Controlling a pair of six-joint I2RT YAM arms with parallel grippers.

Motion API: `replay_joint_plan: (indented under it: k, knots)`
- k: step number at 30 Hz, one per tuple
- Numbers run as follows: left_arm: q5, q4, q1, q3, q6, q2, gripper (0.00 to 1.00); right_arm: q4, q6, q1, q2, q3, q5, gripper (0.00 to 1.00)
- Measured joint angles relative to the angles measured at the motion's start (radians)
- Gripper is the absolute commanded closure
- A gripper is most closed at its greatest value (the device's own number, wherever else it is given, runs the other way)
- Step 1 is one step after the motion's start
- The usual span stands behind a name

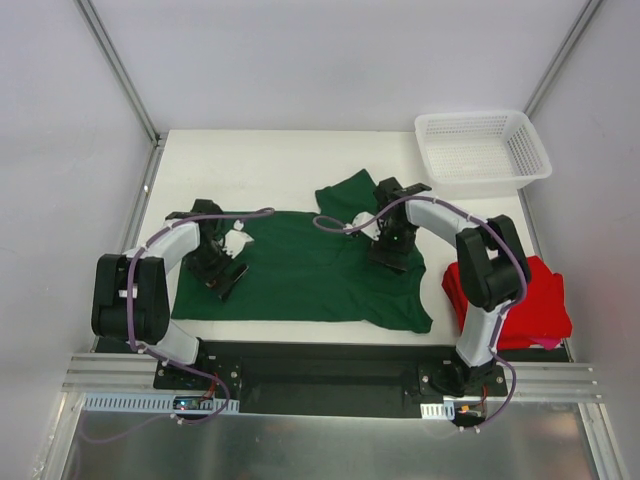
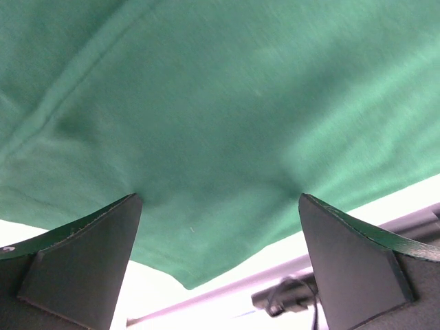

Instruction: Fold and stack the t-shirts

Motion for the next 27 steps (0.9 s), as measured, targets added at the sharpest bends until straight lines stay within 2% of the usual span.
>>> replay_joint_plan:
  k: [3,9,13,27]
  knots:
    - [0.024,-0.045,0.000,0.045,-0.017,-0.018,0.01,-0.018,0.014,0.001,-0.008,0.063,-0.001,0.04]
    - [0.074,-0.052,0.000,0.180,-0.051,-0.027,0.01,0.052,0.046,0.031,-0.089,0.114,-0.003,0.04]
    - [0.082,-0.053,0.000,0.200,-0.052,-0.010,0.01,0.090,0.051,0.053,-0.063,0.152,-0.011,0.04]
    - [0.080,-0.051,-0.019,0.219,-0.051,0.054,0.01,0.303,0.058,0.107,0.037,0.119,-0.037,0.04]
